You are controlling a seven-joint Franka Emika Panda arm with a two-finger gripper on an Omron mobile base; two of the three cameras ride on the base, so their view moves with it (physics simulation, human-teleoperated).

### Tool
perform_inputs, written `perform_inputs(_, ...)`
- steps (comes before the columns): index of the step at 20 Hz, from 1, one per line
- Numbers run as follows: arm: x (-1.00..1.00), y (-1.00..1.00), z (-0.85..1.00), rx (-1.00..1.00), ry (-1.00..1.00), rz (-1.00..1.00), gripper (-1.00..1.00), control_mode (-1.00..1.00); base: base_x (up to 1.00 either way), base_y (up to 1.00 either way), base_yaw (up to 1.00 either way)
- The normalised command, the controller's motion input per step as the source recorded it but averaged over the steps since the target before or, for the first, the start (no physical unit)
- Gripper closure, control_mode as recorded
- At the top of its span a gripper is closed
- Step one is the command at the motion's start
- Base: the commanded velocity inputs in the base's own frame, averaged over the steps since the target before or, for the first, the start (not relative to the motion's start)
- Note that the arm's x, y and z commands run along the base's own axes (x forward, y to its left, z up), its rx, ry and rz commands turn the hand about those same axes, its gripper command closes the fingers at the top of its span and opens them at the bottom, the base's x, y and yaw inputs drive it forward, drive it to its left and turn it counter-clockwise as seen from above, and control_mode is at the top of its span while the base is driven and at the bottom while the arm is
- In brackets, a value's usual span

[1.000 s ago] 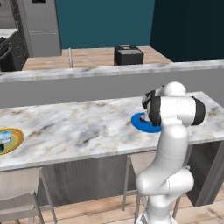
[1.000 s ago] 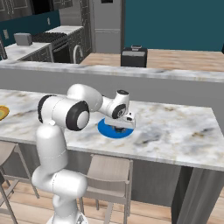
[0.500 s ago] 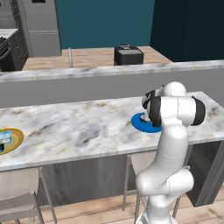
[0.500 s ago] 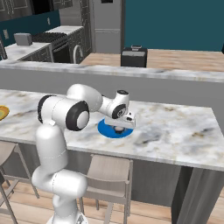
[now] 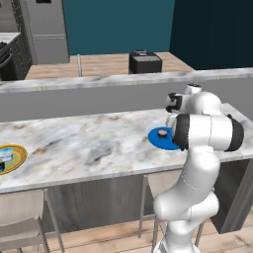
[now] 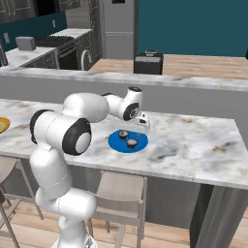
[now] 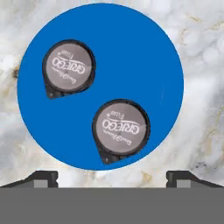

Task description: Place two yogurt containers on each plate.

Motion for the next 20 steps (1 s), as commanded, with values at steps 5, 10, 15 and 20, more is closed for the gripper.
perform_inputs(5,-0.66,0.24,0.93,-0.01,-0.02,0.0,-1.0,-1.0,0.0,0.0,0.0)
perform_inputs(10,-0.66,0.62,0.85,-0.01,-0.01,0.0,-1.0,-1.0,0.0,0.0,0.0)
perform_inputs(15,-0.39,0.85,0.55,-0.05,0.0,0.0,-1.0,-1.0,0.0,0.0,0.0)
perform_inputs(20,-0.69,0.53,0.64,-0.04,0.0,-0.06,-1.0,-1.0,0.0,0.0,0.0)
